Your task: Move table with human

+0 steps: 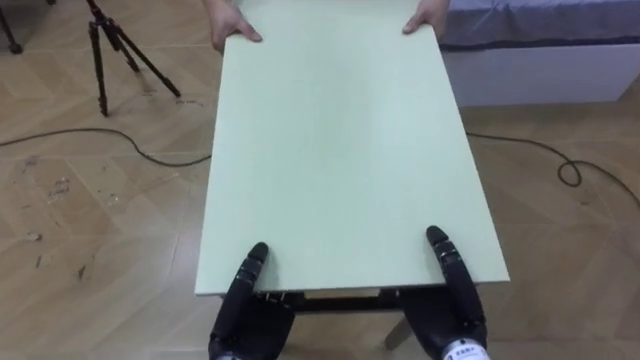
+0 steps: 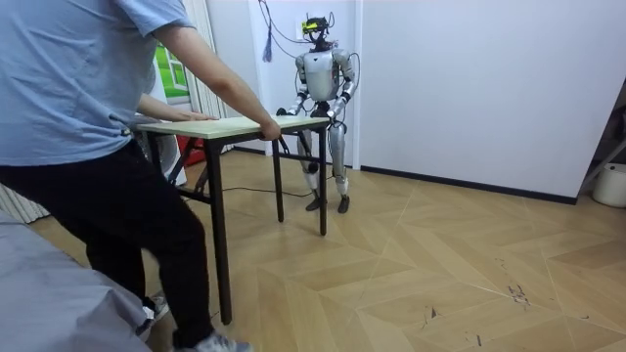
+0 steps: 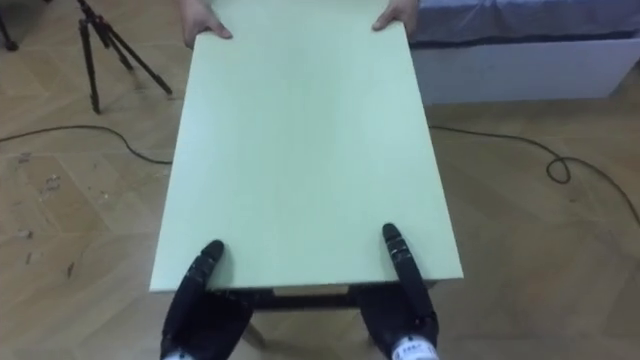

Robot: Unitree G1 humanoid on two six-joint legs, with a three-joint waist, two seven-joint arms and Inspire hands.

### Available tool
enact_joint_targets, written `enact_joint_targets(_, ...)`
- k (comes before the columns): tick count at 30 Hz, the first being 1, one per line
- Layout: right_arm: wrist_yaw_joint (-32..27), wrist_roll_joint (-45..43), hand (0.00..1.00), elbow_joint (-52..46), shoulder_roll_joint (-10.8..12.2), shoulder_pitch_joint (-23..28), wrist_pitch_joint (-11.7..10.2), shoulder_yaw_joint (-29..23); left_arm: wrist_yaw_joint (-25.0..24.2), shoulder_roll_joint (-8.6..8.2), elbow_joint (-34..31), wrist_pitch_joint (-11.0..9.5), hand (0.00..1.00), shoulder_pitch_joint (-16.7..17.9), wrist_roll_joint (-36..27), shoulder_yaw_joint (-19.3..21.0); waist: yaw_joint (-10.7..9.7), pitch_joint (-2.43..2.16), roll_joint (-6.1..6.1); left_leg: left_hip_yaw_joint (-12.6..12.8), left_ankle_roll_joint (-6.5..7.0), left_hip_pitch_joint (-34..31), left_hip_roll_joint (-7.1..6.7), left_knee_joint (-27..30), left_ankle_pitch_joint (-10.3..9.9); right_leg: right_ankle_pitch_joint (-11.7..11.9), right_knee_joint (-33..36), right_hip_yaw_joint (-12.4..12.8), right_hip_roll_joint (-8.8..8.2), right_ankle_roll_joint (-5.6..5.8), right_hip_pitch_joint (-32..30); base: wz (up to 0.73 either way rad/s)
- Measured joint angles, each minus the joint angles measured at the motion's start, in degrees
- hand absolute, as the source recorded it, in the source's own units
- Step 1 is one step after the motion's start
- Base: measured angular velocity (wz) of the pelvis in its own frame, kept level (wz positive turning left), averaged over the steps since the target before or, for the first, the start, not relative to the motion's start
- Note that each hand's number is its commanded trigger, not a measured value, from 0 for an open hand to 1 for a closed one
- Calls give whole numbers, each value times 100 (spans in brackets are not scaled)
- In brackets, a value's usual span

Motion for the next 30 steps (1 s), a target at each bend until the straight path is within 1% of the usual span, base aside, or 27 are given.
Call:
enact_joint_targets(1, 34, -8, 100, -1, 9, -4, -5, -54, 5, 38, 5, -7, 100, -87, -6, -56, 16, 7, 8, -37, 171, -70, -74, -114, 14, 27, 115, -13, -73, 45, -182, 12)
enact_joint_targets(2, 69, -6, 100, -1, -10, -2, 5, -69, 5, 30, 5, -13, 100, -101, -6, -75, 20, 7, 17, -94, 253, -101, -156, -139, 75, 62, 349, 30, -178, 95, -374, -5)
enact_joint_targets(3, 71, -11, 100, -3, -14, -2, 10, -77, 6, 29, 7, -22, 100, -100, -8, -85, 18, 14, 28, -181, 289, -106, -208, -146, 105, 80, 501, 75, -230, 119, -479, -21)
enact_joint_targets(4, 72, -65, 100, -2, -28, 3, 28, -108, 6, 20, 15, -46, 100, -74, -27, -109, 13, 64, 134, -378, 326, -113, -237, -149, 123, 84, 607, 381, -179, 303, -743, -34)
enact_joint_targets(5, 77, -124, 100, -10, -23, -12, 62, -94, 5, 47, -2, -81, 100, -43, -78, -114, 15, 35, 159, -603, 355, -211, -308, -159, 138, 210, 11, 776, -83, 414, -846, -26)
enact_joint_targets(6, 91, -154, 100, -11, -8, -19, 61, -83, 5, 54, -2, -108, 100, -41, -112, -113, 15, 29, 160, -624, 360, -302, -353, -136, 152, 462, -152, 797, -182, 450, -887, 3)
enact_joint_targets(7, 130, -198, 100, -9, -9, 0, 42, -65, 5, 93, 31, -109, 100, -35, -118, -116, 3, 27, 155, -598, 363, -399, -439, -131, 197, 649, -128, 648, -329, 309, -949, 22)
enact_joint_targets(8, 160, -192, 100, -9, -14, 25, 5, -36, 5, 85, 38, -92, 100, -6, -130, -142, 1, 26, 166, -420, 340, -435, -435, -156, 246, 736, -133, 588, -372, 194, -988, 22)
enact_joint_targets(10, 197, -167, 100, -5, -60, 92, 7, -41, 5, 90, 39, -79, 100, 37, -128, -187, -55, 23, 126, -66, 317, -421, -385, -225, 353, 798, -121, 510, -441, 180, -976, 22)
enact_joint_targets(12, 199, -151, 100, -6, -65, 142, 7, 14, 5, 123, 40, -74, 100, 70, -127, -209, -46, 15, 65, 59, 351, -395, -433, -286, 453, 897, -130, 518, -494, 190, -994, 9)
enact_joint_targets(13, 202, -151, 100, -7, -60, 162, 15, 16, 5, 135, 41, -73, 100, 86, -127, -203, -54, 13, 19, 81, 388, -398, -493, -302, 501, 976, -124, 551, -542, 208, -1027, -16)
enact_joint_targets(15, 202, -167, 100, -7, -73, 156, 53, 1, 5, 160, 37, -75, 100, 90, -167, -200, -35, 1, -42, 219, 480, -489, -530, -313, 564, 1171, -122, 656, -603, 245, -1162, -19)
enact_joint_targets(16, 202, -166, 100, -8, -73, 142, 58, 11, 5, 178, 39, -84, 100, 69, -230, -199, -33, -3, -86, 246, 571, -597, -582, -349, 631, 1317, -147, 737, -658, 328, -1253, -7)
enact_joint_targets(17, 201, -210, 100, -18, -54, 131, 64, 12, 5, 183, 36, -124, 100, 63, -220, -203, -64, -14, -119, 376, 677, -703, -588, -348, 698, 1449, -90, 830, -716, 493, -1356, 7)
enact_joint_targets(18, 200, -220, 100, -18, -31, 143, 60, 2, 5, 199, 38, -122, 100, 44, -209, -206, -99, -6, -148, 540, 719, -731, -566, -342, 722, 1376, 166, 847, -790, 547, -1429, 46)
enact_joint_targets(19, 200, -155, 100, -30, 3, 265, 51, -50, 60, 230, 59, -104, 100, -18, -200, -270, -159, -15, -247, 818, 800, -718, -571, -341, 771, 850, 1292, 816, -1090, 601, -1532, 74)
enact_joint_targets(20, 200, -32, 100, -41, 16, 376, 50, -55, 89, 263, 57, -93, 100, -32, -132, -320, -185, -34, -390, 1038, 852, -681, -601, -352, 798, 428, 2485, 826, -1359, 668, -1492, 69)
enact_joint_targets(21, 200, 32, 100, -41, 11, 412, 51, -36, 89, 268, 53, -93, 100, -17, -106, -328, -156, -73, -457, 1141, 875, -682, -616, -353, 811, 294, 2959, 887, -1451, 694, -1445, 20)
enact_joint_targets(22, 196, 105, 100, -42, -5, 405, 49, -18, 89, 263, 27, -102, 100, -2, -93, -318, -35, -63, -541, 1298, 917, -691, -642, -346, 837, 142, 3560, 1074, -1507, 711, -1210, -33)
enact_joint_targets(23, 180, 100, 100, -44, -14, 383, 44, -17, 89, 223, 24, -102, 100, 10, -86, -299, 113, -55, -557, 1413, 946, -715, -661, -339, 864, 115, 3674, 1159, -1554, 727, -827, -49)
enact_joint_targets(24, 173, 99, 100, -44, -13, 371, 36, -4, 89, 199, 23, -102, 100, 21, -87, -286, 178, -56, -563, 1472, 955, -737, -671, -338, 878, 115, 3626, 1198, -1570, 729, -598, -52)
enact_joint_targets(25, 151, 97, 100, -44, -15, 323, 13, 37, 88, 186, 23, -121, 100, 22, -66, -246, 254, -50, -586, 1555, 970, -808, -704, -340, 932, 98, 3381, 1253, -1590, 760, -131, -36)
enact_joint_targets(26, 147, 87, 100, -44, -16, 247, 6, 70, 82, 153, 19, -131, 100, 2, 0, -171, 297, -49, -597, 1626, 982, -965, -720, -319, 1003, 65, 2914, 1273, -1562, 812, 301, -31)
enact_joint_targets(27, 147, 82, 100, -44, -13, 194, 4, 88, 80, 149, 1, -145, 100, -21, 22, -157, 324, -44, -622, 1667, 980, -1070, -715, -297, 1046, 29, 2562, 1280, -1535, 858, 470, -30)
enact_joint_targets(28, 147, 86, 100, -44, 1, 62, 5, 135, 78, 170, -92, -178, 100, -57, 7, -107, 387, -28, -712, 1729, 976, -1302, -713, -215, 1133, -155, 1852, 1344, -1503, 946, 725, -34)
enact_joint_targets(29, 147, 79, 100, -43, 1, -7, 10, 146, 77, 169, -117, -179, 100, -76, 5, -52, 427, -18, -750, 1729, 962, -1420, -706, -129, 1176, -377, 1540, 1406, -1436, 1010, 801, -38)
enact_joint_targets(30, 145, 60, 100, -44, -16, -105, 0, 199, 74, 176, -168, -213, 100, -94, 5, -42, 510, -16, -772, 1661, 919, -1633, -639, 1, 1250, -624, 1017, 1543, -1292, 1042, 903, -36)
